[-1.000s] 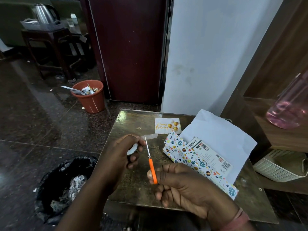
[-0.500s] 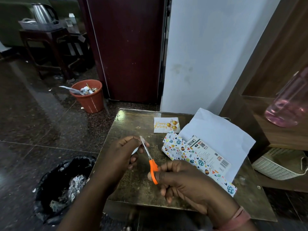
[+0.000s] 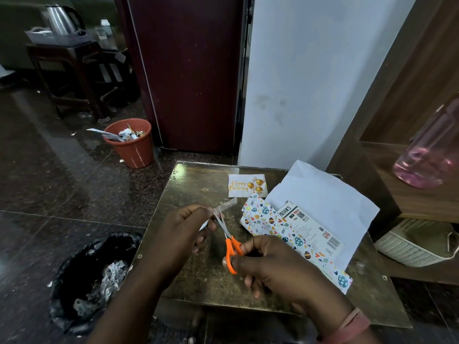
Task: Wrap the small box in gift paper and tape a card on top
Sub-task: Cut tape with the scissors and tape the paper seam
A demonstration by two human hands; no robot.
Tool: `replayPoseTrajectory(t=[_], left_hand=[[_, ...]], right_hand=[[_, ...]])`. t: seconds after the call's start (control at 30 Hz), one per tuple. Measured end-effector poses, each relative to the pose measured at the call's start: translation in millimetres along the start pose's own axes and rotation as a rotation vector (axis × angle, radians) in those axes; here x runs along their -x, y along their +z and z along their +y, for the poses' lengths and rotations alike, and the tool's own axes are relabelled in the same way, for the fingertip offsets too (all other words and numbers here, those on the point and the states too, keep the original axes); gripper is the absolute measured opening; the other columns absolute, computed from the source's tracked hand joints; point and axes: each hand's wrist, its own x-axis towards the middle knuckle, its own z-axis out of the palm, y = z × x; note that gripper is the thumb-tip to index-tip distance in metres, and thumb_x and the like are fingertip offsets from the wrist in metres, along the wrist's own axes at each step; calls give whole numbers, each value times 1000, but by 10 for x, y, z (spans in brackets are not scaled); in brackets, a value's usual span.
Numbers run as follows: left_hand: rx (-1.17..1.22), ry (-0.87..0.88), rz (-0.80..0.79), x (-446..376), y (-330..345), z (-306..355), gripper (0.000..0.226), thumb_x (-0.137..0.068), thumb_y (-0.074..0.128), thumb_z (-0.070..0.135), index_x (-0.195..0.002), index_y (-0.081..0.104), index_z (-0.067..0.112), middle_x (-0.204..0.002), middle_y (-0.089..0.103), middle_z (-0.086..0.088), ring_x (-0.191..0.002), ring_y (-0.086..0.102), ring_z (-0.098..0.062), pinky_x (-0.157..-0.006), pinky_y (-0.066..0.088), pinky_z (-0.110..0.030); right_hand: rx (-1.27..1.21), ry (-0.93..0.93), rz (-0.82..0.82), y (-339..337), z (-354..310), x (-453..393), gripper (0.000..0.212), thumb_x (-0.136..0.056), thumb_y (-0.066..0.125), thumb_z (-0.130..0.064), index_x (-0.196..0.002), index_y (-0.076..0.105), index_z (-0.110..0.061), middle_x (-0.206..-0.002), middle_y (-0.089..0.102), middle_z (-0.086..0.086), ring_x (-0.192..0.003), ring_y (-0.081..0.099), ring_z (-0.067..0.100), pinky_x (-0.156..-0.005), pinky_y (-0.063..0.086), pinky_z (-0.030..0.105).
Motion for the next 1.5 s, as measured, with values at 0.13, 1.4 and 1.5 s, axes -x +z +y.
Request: replayPoseTrajectory(t=[0.13, 1.4, 1.5], left_hand=[[-57, 47, -15, 13, -14, 21, 45, -83, 58, 39, -90, 68, -4, -74, 51, -20, -59, 35, -22, -49, 30, -27], [-239, 45, 150, 14, -26, 37, 38, -66, 57, 55, -83, 81, 32, -77, 75, 2, -52, 54, -1, -63, 39, -33], [-203, -11, 161, 19, -8, 19, 34, -70, 61, 51, -84, 81, 26, -78, 74, -2, -54, 52, -10, -58, 41, -31]], right_hand=[[6, -3, 15, 25, -2, -9, 27, -86, 79, -24, -96, 69, -1, -62, 62, 13, -41, 50, 17, -41, 35, 16], [22, 36, 144, 168, 58, -69, 26, -93, 72, -21, -97, 62, 2, -55, 60, 11, -33, 48, 17, -39, 36, 17], [48, 35, 130, 170, 27, -45, 22, -95, 70, -23, -95, 63, -2, -57, 61, 12, -35, 50, 19, -40, 37, 18]])
